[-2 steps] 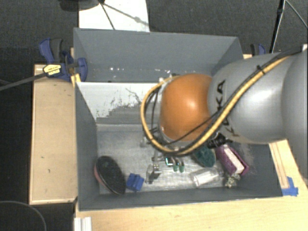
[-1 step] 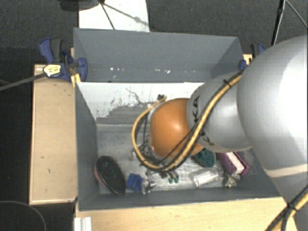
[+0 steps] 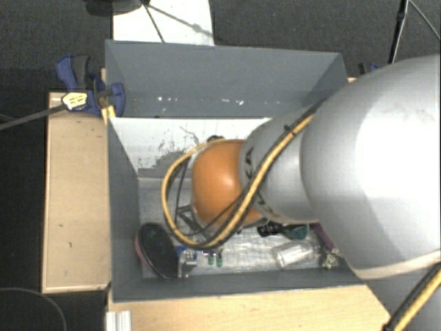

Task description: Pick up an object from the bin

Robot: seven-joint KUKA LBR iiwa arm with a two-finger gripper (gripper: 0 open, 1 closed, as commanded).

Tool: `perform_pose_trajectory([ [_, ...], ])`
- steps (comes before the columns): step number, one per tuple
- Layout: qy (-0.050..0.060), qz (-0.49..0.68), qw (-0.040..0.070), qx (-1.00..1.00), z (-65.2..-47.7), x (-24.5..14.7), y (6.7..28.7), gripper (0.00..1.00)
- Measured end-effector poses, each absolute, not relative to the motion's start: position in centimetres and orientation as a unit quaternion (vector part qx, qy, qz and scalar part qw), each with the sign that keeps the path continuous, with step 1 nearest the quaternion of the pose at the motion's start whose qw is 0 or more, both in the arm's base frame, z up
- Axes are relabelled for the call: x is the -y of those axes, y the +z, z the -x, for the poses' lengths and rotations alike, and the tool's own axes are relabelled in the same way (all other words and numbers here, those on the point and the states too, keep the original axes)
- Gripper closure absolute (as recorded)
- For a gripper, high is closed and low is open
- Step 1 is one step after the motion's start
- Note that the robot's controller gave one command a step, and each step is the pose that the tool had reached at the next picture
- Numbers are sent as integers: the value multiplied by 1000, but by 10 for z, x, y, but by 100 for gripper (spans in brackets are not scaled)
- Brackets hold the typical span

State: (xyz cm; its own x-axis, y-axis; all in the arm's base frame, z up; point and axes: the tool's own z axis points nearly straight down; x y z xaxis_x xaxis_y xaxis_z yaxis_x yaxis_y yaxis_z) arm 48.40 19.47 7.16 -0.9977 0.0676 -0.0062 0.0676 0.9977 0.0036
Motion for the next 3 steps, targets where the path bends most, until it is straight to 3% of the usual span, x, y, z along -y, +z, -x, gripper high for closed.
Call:
perform_pose_trajectory([
  [1, 2, -37, 6, -999, -486, -194, 73, 100],
  [2, 2, 121, 8, -993, -492, -189, 73, 100],
  [3, 1, 119, 5, -993, -499, -198, 189, 100],
])
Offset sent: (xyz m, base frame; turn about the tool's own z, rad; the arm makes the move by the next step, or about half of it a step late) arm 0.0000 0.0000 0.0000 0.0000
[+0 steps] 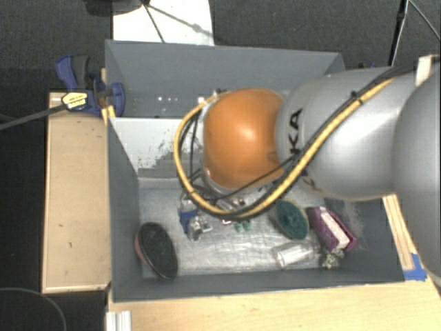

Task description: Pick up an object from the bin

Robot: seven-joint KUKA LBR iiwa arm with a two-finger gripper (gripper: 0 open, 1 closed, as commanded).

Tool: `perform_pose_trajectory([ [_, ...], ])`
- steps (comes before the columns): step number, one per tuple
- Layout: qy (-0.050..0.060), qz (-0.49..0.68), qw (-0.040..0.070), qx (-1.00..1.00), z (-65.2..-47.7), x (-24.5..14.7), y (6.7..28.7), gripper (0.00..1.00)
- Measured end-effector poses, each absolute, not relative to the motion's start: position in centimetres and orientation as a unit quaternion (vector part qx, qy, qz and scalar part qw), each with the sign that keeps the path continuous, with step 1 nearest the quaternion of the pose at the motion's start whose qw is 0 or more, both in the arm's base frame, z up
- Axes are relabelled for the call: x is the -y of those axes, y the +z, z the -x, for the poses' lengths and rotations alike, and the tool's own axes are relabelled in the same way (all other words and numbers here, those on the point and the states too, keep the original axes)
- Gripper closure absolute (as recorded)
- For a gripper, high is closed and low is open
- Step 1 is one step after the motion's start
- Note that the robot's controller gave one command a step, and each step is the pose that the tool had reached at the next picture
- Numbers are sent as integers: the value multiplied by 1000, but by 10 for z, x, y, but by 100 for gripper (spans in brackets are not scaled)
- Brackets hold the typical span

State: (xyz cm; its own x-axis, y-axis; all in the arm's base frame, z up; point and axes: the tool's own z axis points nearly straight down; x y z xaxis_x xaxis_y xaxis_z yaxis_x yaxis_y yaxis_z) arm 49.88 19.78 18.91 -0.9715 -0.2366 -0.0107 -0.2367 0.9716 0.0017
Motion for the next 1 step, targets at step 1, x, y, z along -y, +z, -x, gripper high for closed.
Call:
perform_pose_trajectory([
  [1, 2, 202, 5, -979, -502, -234, 278, 100],
])
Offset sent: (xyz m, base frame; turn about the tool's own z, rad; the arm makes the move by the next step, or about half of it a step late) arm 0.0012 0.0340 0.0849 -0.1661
